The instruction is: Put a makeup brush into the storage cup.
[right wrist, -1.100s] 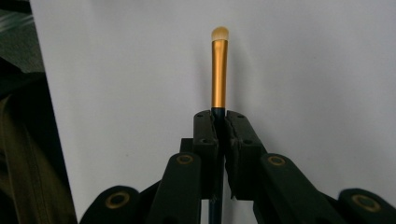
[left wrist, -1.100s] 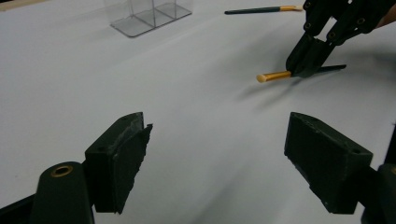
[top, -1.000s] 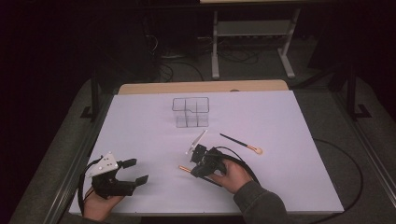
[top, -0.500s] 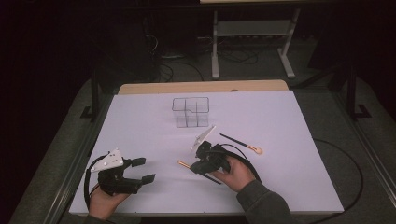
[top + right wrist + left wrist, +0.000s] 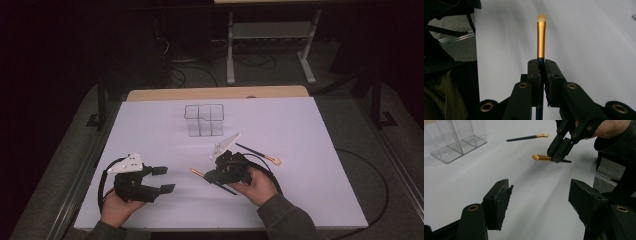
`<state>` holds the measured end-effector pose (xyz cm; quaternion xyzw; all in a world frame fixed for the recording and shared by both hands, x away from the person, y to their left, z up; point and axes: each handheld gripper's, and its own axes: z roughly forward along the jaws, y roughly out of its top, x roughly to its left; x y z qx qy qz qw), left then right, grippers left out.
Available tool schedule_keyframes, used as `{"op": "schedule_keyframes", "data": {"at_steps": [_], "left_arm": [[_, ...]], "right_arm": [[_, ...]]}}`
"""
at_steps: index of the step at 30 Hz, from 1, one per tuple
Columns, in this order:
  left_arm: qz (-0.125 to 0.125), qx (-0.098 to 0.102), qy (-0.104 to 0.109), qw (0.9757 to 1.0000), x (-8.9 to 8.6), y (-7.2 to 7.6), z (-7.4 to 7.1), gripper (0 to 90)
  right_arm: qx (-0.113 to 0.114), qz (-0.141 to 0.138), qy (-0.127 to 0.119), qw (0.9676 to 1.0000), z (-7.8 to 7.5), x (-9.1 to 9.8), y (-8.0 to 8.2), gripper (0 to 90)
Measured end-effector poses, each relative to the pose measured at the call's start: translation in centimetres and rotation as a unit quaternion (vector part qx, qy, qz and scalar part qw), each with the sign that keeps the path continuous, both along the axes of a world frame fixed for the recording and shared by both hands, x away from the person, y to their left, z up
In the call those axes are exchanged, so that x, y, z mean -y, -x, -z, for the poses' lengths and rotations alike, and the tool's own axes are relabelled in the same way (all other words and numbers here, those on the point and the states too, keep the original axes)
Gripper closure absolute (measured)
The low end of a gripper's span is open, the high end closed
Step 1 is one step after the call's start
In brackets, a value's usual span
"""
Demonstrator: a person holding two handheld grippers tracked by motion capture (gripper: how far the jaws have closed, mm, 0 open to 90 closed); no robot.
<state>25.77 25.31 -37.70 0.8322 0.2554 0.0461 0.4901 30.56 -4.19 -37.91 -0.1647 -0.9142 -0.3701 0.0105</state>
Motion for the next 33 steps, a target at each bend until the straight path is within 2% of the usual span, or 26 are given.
{"op": "schedule_keyframes", "data": {"at_steps": [3,6,12,22,33], "left_arm": [[0.01,-0.005,-0.002,0.9999,0.4,-0.3,-0.4,33.7],[0.022,-0.005,-0.004,0.9997,0.9,-0.8,-0.9,34.7],[0.048,-0.019,-0.009,0.9986,2.1,-1.7,-1.6,37.6],[0.071,-0.034,-0.012,0.9968,3.8,-2.7,-2.4,38.5],[0.089,-0.05,-0.024,0.9944,4.9,-3.2,-2.4,43.8]], "right_arm": [[-0.002,0.001,-0.006,1.0,-0.2,0.2,0.1,82.7],[0.005,0.0,-0.013,0.9999,-0.4,0.5,0.2,82.7],[0.006,0.002,-0.028,0.9996,-1.0,1.0,0.5,82.7],[0.008,0.003,-0.044,0.999,-1.5,1.4,1.0,82.7],[0.019,-0.006,-0.05,0.9985,-1.7,1.6,1.3,82.7]]}}
